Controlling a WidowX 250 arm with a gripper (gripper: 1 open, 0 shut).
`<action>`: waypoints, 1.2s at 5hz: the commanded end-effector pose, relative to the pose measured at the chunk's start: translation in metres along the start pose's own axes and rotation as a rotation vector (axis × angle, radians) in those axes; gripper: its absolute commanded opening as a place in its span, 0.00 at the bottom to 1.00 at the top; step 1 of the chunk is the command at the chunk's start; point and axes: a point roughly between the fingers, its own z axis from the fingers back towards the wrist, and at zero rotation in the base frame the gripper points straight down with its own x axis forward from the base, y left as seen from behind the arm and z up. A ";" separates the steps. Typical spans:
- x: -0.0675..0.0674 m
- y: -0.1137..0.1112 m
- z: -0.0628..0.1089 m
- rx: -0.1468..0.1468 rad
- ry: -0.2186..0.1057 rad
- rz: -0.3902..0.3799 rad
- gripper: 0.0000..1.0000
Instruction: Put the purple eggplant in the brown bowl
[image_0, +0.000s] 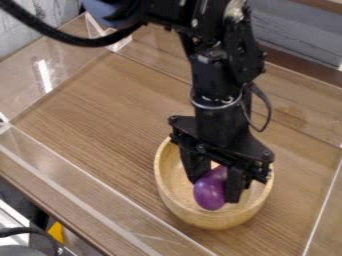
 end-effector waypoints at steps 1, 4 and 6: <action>0.004 0.004 0.009 -0.002 -0.044 -0.007 0.00; 0.001 0.010 0.011 0.001 -0.062 -0.010 0.00; 0.002 0.012 0.011 0.003 -0.085 -0.013 0.00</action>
